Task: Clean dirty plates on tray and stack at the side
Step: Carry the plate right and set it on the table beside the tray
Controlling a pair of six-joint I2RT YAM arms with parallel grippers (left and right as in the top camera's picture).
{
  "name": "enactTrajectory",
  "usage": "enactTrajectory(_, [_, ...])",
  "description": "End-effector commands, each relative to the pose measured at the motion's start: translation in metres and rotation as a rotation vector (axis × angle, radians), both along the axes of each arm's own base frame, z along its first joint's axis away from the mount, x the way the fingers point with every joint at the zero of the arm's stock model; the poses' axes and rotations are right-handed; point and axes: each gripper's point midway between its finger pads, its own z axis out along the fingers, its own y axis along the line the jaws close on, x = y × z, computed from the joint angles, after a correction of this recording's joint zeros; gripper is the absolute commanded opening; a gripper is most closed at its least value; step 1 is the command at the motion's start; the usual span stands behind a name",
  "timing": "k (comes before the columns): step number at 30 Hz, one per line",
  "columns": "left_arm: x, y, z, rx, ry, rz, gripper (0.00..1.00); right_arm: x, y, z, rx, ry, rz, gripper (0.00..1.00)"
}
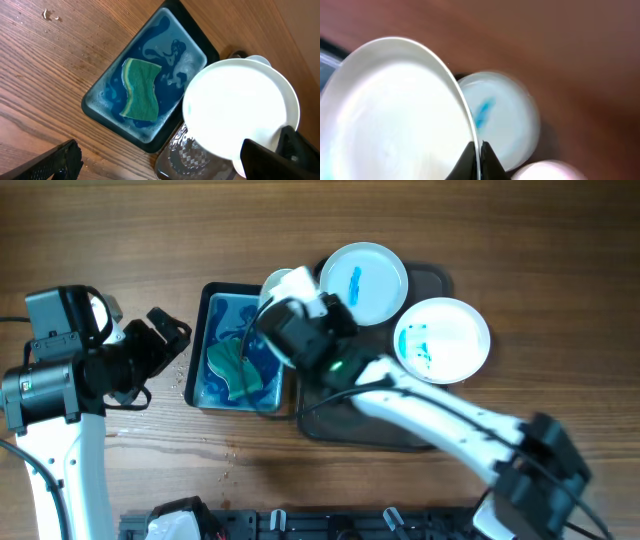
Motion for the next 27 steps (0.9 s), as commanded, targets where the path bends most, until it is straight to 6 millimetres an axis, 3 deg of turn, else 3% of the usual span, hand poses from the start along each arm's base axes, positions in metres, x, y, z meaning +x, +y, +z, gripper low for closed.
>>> enactTrajectory(1, [0.001,0.000,0.006,0.001,-0.022,-0.011,1.00,-0.001,-0.021,0.061,0.573,0.177,0.021,0.04])
enactTrajectory(3, [0.001,0.000,0.006,0.001,-0.022,-0.011,1.00,0.007,-0.068,0.080,0.683,0.196,-0.050,0.04])
enactTrajectory(6, [0.001,0.000,0.006,0.001,-0.022,-0.011,1.00,0.019,-0.175,0.094,0.788,0.172,-0.265,0.04])
enactTrajectory(7, [0.001,0.000,0.006,0.001,-0.022,-0.011,1.00,0.019,-0.238,0.088,0.794,0.153,-0.432,0.04])
enactTrajectory(8, [0.001,0.000,0.006,0.001,-0.022,-0.011,1.00,0.017,-0.264,0.083,0.794,0.151,-0.506,0.04])
enactTrajectory(10, [0.001,0.000,0.006,0.001,-0.022,-0.011,1.00,0.003,-0.343,0.062,0.791,0.152,-0.730,0.04])
enactTrajectory(15, [0.001,0.000,0.006,0.001,-0.022,-0.011,1.00,-0.035,-0.463,0.006,0.813,0.201,-1.105,0.04])
enactTrajectory(18, [0.001,0.000,0.006,0.001,-0.022,-0.011,1.00,-0.058,-0.504,-0.033,0.799,0.276,-1.253,0.05])
enactTrajectory(21, [0.001,0.000,0.006,0.001,-0.022,-0.011,1.00,-0.076,-0.521,-0.071,0.767,0.396,-1.309,0.04])
enactTrajectory(24, [0.001,0.000,0.006,0.001,-0.022,-0.011,1.00,-0.089,-0.526,-0.099,0.706,0.498,-1.365,0.04])
enactTrajectory(27, [0.001,0.000,0.006,0.001,-0.022,-0.011,1.00,-0.089,-0.515,-0.119,0.691,0.575,-1.358,0.04])
